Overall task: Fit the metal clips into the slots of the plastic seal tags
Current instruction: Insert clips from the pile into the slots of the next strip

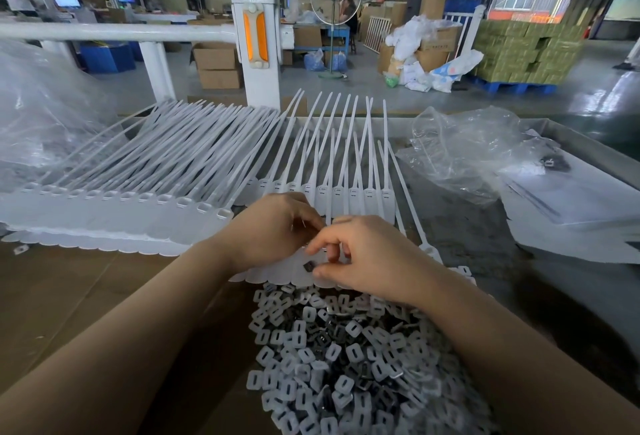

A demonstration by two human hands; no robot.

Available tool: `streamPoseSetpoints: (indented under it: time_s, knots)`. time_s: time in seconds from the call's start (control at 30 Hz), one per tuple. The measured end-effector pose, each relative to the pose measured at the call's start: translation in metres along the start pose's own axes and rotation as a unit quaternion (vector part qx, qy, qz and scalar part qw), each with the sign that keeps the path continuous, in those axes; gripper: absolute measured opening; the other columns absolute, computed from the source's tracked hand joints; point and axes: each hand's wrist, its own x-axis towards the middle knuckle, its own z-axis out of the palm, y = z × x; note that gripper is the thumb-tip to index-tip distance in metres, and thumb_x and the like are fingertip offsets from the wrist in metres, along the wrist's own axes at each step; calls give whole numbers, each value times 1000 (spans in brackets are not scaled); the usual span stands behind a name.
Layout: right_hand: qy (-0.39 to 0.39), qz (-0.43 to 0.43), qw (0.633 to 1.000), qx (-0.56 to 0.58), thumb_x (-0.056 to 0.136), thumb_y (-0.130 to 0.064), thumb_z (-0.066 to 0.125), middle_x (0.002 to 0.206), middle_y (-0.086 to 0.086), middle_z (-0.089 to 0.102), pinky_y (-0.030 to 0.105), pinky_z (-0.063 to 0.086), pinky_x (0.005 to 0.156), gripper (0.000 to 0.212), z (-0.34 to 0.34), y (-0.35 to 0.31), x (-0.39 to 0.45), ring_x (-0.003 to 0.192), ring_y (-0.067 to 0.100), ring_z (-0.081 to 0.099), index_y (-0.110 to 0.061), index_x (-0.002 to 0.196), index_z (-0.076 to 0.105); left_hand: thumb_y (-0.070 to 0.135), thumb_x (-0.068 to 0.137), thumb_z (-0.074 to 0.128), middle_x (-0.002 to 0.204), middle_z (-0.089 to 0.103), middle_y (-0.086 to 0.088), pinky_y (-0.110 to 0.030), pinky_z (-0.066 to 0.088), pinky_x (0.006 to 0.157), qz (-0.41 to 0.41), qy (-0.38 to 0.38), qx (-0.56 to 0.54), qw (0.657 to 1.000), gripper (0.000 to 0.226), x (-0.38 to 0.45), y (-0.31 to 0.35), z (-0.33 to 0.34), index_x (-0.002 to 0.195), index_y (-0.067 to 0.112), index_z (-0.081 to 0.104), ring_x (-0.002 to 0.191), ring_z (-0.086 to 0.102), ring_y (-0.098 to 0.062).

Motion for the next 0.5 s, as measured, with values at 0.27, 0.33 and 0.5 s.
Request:
streamPoseSetpoints:
  time_s: [0.27, 0.33, 0.5]
  knots:
    - [-11, -20, 999, -25, 80, -40, 77, 83, -22, 59, 9, 39, 66, 12, -2, -2, 0, 76, -11, 56, -35, 91, 75, 5, 88, 68, 91, 63, 10, -19, 48, 77, -9, 4, 9, 1000, 21, 1, 3, 1, 93, 23, 78, 77, 59, -1]
    - [-5, -29, 999, -36, 81, -37, 75, 86, -19, 63, 12, 45, 70, 9, -1, -3, 0, 77, -7, 58, -34, 90, 75, 6, 88, 68, 91, 62, 10, -21, 49, 77, -9, 4, 11, 1000, 20, 1, 3, 1, 93, 23, 78, 77, 59, -1]
    - [0, -14, 1000, -12, 84, -27, 70, 85, -17, 69, 21, 56, 76, 7, -2, -2, 0, 77, -4, 63, -30, 86, 75, 7, 88, 68, 91, 63, 12, -17, 48, 76, -11, -2, 11, 1000, 21, 1, 3, 1, 94, 25, 77, 78, 59, 0]
